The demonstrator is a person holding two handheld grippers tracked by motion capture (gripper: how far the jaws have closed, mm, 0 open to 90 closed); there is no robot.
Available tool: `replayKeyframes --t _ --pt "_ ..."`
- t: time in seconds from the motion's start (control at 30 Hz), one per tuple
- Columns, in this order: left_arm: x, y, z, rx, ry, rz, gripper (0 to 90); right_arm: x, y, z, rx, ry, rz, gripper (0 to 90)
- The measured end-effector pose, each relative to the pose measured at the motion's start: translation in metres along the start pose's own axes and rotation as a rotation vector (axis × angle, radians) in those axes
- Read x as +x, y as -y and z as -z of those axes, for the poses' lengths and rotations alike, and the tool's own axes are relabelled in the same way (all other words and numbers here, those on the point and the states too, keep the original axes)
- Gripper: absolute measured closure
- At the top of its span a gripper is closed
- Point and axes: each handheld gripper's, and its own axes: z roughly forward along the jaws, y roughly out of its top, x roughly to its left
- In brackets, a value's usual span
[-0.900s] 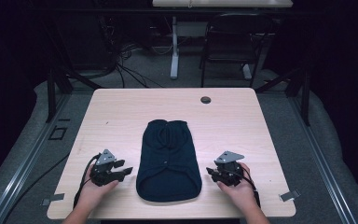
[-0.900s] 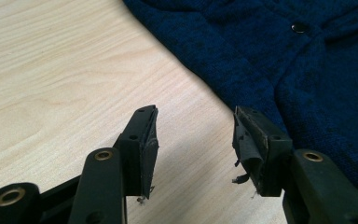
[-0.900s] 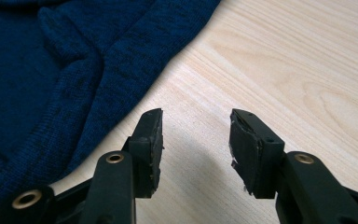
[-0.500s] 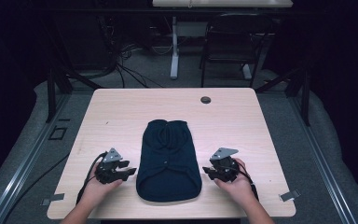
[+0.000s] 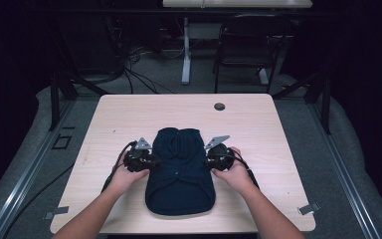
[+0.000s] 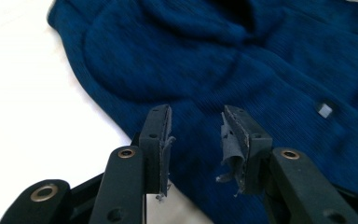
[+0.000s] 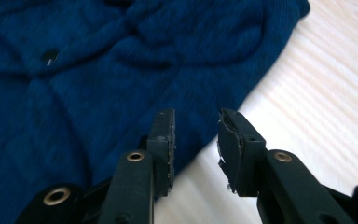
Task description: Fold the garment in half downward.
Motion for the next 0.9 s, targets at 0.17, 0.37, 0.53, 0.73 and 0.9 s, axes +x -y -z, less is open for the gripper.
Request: replayKeyframes --t 0.17,0.37,0.53,0.73,0.9 --pt "0.004 -0.007 -0.015 0.032 -0.047 -0.057 61.6 -0.007 -0.011 -0.016 -0.019 -0.048 -0.017 64.5" --pt "0.006 -0.005 -0.018 0.024 -0.032 -0.033 61.7 -0.004 -0.007 -0.03 0.026 -0.027 0.032 66.9" --pt "0.004 -0.003 -0.017 0.02 -0.026 -0.038 62.6 -0.002 -0.005 -0.027 0.038 -0.044 0.033 67.2" --pt "-0.001 0.002 -0.013 0.02 -0.006 -0.042 63.6 0.005 -0.002 -0.023 0.047 -0.053 0.059 67.7" --pt "-0.007 0.004 -0.01 0.037 -0.001 -0.069 63.6 0.009 0.0 -0.019 0.066 -0.062 0.096 67.8"
